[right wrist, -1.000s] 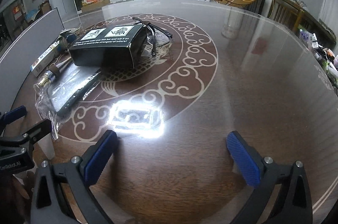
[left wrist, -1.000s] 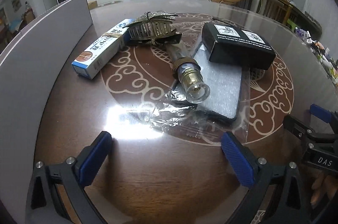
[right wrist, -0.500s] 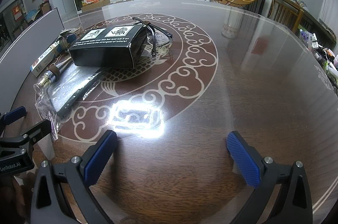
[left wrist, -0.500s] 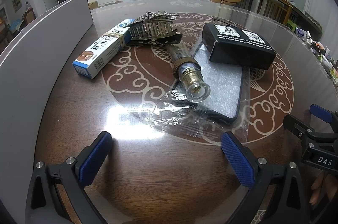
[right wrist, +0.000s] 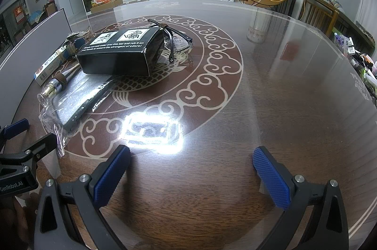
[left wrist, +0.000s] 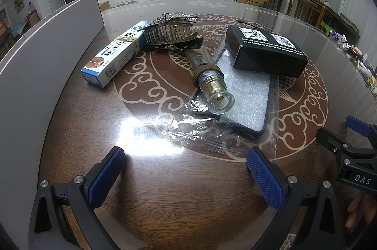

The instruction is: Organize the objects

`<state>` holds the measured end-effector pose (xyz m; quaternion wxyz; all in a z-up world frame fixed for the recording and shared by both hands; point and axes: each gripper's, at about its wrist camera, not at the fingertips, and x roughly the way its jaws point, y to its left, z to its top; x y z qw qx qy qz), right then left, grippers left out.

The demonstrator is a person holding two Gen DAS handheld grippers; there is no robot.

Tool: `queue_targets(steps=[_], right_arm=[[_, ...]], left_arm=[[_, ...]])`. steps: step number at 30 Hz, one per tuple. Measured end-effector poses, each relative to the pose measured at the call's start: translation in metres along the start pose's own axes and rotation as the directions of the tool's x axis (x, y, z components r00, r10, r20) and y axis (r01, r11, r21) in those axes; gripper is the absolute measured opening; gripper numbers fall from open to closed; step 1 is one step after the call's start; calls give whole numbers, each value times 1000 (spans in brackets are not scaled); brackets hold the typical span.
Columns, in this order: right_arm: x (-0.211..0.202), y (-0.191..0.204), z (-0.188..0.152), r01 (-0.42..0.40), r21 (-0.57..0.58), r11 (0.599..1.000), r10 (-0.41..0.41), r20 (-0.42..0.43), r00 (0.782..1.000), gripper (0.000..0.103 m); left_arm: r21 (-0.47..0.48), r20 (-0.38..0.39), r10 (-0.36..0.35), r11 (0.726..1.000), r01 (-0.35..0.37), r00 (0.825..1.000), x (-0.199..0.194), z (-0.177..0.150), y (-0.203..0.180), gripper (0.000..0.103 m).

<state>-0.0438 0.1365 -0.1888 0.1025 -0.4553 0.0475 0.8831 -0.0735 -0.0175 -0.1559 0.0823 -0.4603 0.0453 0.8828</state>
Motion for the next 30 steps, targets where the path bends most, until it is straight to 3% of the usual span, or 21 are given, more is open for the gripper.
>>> queue_targets(steps=[30], right_arm=[[2,0,0,0,-1,1000,0,1,1000,103]], left_arm=[[2,1,-1,1000,1,1000,-1,-1,0,103]])
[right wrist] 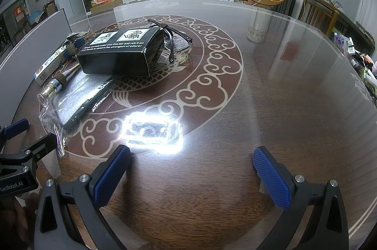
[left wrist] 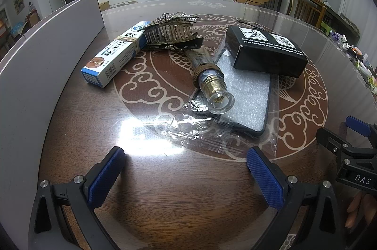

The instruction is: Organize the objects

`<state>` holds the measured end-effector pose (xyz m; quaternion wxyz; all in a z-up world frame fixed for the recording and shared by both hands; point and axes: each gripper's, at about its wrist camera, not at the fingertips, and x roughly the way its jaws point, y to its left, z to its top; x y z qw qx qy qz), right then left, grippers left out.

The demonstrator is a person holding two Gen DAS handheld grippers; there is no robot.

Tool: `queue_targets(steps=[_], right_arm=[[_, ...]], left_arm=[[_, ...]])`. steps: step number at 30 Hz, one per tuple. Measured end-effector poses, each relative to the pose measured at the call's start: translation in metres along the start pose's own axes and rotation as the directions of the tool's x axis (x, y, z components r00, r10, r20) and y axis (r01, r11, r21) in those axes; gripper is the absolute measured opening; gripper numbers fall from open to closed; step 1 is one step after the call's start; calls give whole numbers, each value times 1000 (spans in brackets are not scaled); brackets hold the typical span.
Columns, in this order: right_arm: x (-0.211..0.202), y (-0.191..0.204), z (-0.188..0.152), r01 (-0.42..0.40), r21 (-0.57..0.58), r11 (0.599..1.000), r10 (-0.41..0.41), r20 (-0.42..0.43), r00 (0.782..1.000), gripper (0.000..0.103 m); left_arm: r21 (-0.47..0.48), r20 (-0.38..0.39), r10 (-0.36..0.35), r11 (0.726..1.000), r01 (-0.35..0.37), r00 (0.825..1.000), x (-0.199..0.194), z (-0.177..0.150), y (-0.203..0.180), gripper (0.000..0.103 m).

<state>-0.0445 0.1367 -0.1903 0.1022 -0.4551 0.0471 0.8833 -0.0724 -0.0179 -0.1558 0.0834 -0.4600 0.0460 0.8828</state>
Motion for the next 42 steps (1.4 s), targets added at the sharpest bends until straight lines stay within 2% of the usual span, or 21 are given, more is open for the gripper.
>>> queue_targets(steps=[42], right_arm=[[0,0,0,0,-2,1000,0,2,1000,103]], left_arm=[[3,1,-2,1000,2,1000,-1,-1,1,103]])
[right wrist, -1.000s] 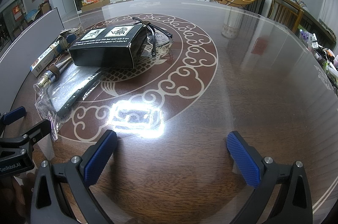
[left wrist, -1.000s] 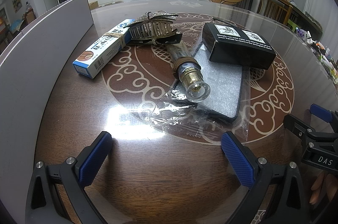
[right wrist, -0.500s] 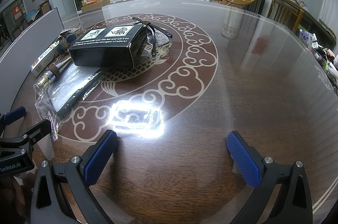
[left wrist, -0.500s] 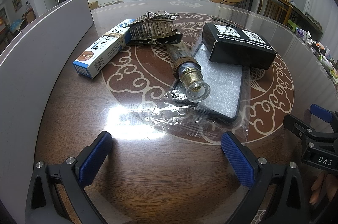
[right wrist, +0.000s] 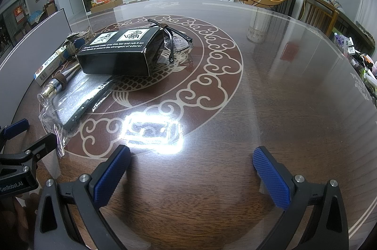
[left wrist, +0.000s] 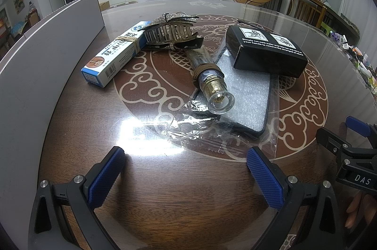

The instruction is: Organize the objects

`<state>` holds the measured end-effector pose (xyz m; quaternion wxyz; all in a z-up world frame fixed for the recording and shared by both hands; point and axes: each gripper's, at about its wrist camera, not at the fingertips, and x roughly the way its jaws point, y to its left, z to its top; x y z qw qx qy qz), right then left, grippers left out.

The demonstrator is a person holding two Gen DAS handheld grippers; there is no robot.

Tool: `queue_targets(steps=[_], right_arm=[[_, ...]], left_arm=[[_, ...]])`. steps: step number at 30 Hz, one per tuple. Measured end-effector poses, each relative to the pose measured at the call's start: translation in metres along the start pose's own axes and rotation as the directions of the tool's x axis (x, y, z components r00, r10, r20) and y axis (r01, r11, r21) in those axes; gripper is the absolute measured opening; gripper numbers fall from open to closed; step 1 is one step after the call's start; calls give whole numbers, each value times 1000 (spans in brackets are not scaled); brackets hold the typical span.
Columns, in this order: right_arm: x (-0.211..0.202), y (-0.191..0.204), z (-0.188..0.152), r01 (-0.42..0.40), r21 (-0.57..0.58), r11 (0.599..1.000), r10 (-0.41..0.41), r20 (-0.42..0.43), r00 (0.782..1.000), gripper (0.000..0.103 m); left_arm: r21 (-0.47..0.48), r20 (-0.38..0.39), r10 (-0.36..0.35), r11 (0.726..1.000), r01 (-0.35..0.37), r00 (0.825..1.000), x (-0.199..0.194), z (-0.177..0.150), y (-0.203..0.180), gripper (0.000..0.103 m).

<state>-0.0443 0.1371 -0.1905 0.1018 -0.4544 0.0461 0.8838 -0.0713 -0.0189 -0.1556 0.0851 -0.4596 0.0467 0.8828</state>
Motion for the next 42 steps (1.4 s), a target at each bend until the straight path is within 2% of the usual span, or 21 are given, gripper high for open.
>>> queue_targets(steps=[9,15,18,21,22,23,25,26,28,29,31,32,34,35,37,39,41,42], right_arm=[[0,0,0,0,0,1000,0,-1,1000,103],[0,1,0,-2,2,1000,2,-2,1000,103],[4,3,3,-5,-5,1000,5,-5,1000,103],[7,10,23,-68,-60,996,63,-79,995,103],[3,12,34,-101,-83,991,96,-66,993,103],[-7,17,50,-120,-126,985,119,-18,993,103],[-23,32,77,-165,-252,953,184,54,981,103],[-27,46,91,-204,-346,916,237,57,970,103],[-19,72,113,-254,-505,825,287,-14,958,103],[-9,88,122,-256,-576,776,277,-53,959,103],[10,107,131,-272,-653,707,254,-124,959,103],[21,120,135,-280,-672,685,220,-175,960,103],[42,122,138,-298,-670,680,179,-241,954,103],[47,124,138,-315,-659,683,168,-278,946,101],[44,125,139,-308,-648,697,162,-276,947,87],[31,118,138,-345,-590,730,205,-292,934,65],[14,110,129,-367,-549,751,226,-309,924,59],[7,107,122,-358,-536,765,220,-305,927,59]], left_arm=[[3,-5,-1,1000,1,1000,-1,1,0,103],[67,-67,-43,997,48,997,-11,-7,11,103],[75,-73,-48,996,53,996,-14,-13,21,103],[93,-54,-61,994,66,997,-16,-19,24,103],[96,-45,-64,993,68,997,-16,-21,24,103],[99,-28,-67,993,70,997,-17,-24,25,103],[97,-19,-69,993,71,997,-16,-27,26,103],[97,-19,-69,993,71,997,-15,-27,28,103],[97,-17,-70,993,71,997,-15,-22,29,103],[96,-16,-70,993,71,997,-15,-23,29,103],[96,-15,-68,993,69,998,-14,-22,26,103],[96,-15,-67,993,68,998,-15,-20,26,103],[96,-14,-68,993,69,998,-14,-20,27,103],[96,-14,-69,993,70,998,-14,-20,27,103],[97,-14,-69,993,70,998,-14,-20,27,103],[96,-14,-68,993,69,998,-14,-20,27,103],[96,-14,-68,993,69,998,-14,-21,26,103],[96,-14,-68,993,69,998,-14,-21,26,103]])
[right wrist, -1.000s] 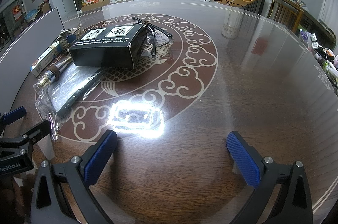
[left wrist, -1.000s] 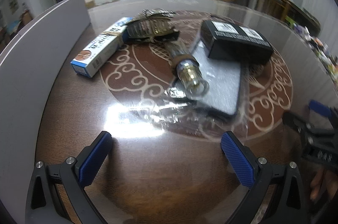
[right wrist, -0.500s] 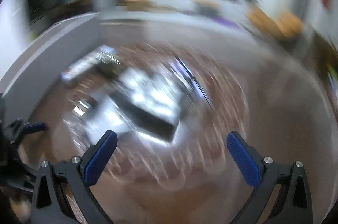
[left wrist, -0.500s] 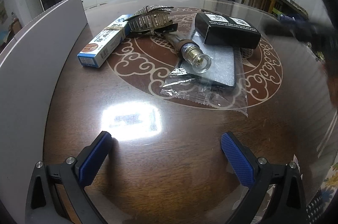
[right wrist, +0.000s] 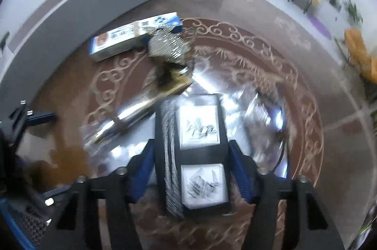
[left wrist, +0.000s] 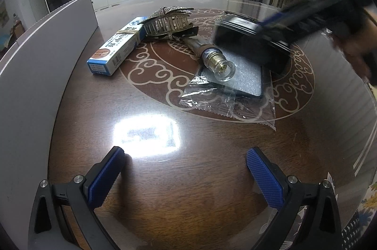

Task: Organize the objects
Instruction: 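Grasp the black printed box with the right tool while the left tool grasps the gold tube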

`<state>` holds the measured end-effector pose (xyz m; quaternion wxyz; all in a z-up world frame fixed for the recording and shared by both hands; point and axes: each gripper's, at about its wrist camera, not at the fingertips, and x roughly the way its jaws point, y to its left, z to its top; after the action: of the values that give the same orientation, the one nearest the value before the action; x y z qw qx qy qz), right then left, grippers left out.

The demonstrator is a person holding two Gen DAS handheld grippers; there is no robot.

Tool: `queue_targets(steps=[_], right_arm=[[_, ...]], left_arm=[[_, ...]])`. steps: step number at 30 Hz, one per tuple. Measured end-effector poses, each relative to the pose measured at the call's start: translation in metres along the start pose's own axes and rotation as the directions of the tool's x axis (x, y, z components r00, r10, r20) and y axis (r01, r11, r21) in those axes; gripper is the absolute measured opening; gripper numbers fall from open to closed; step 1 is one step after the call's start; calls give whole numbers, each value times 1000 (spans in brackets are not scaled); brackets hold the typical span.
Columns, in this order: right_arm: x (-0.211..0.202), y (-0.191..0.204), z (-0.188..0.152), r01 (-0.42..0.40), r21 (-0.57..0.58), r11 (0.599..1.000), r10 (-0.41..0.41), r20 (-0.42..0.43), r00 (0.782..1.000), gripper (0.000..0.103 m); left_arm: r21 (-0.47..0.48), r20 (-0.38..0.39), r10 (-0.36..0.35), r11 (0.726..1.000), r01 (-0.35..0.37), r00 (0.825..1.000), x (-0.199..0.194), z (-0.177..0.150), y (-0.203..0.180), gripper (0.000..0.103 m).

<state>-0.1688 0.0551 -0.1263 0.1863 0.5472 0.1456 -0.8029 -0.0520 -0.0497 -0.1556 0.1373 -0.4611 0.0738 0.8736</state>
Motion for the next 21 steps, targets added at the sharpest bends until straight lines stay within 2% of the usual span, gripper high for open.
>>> queue_targets(steps=[4,5,8,10,12,13,15,17,19,20,21], right_arm=[[-25,10,-57,34,186,982,-40,29,999,59],[-31,13,-78,62,223,973,-71,34,997,59],[-43,29,-127,127,280,951,-146,48,988,59],[-47,37,-152,137,329,934,-169,70,983,59],[-51,36,-165,140,363,921,-188,101,977,60],[-53,38,-170,147,374,916,-203,115,972,60],[-54,41,-175,153,384,911,-218,132,967,63],[-52,42,-181,139,393,909,-206,134,969,67],[-49,42,-182,128,411,903,-198,133,971,68],[-43,44,-181,121,419,900,-193,135,972,68],[-42,43,-183,113,429,896,-188,136,973,68]], left_arm=[[0,1,0,1000,0,1000,2,3,2,103],[1,0,0,1000,0,1000,4,3,2,103],[5,-13,-3,1000,3,1000,5,5,2,103],[-17,-55,-30,999,29,998,6,15,5,103],[-77,-20,-99,992,97,995,0,31,11,103],[-100,-1,-110,989,109,994,-1,41,14,103],[-141,10,-111,984,112,994,2,69,19,103],[-148,-12,-113,983,110,993,14,91,19,103],[-134,-52,-109,986,101,993,33,109,13,88],[-125,-74,-109,987,100,991,44,117,10,75],[-117,-88,-111,988,101,990,53,121,7,66]])
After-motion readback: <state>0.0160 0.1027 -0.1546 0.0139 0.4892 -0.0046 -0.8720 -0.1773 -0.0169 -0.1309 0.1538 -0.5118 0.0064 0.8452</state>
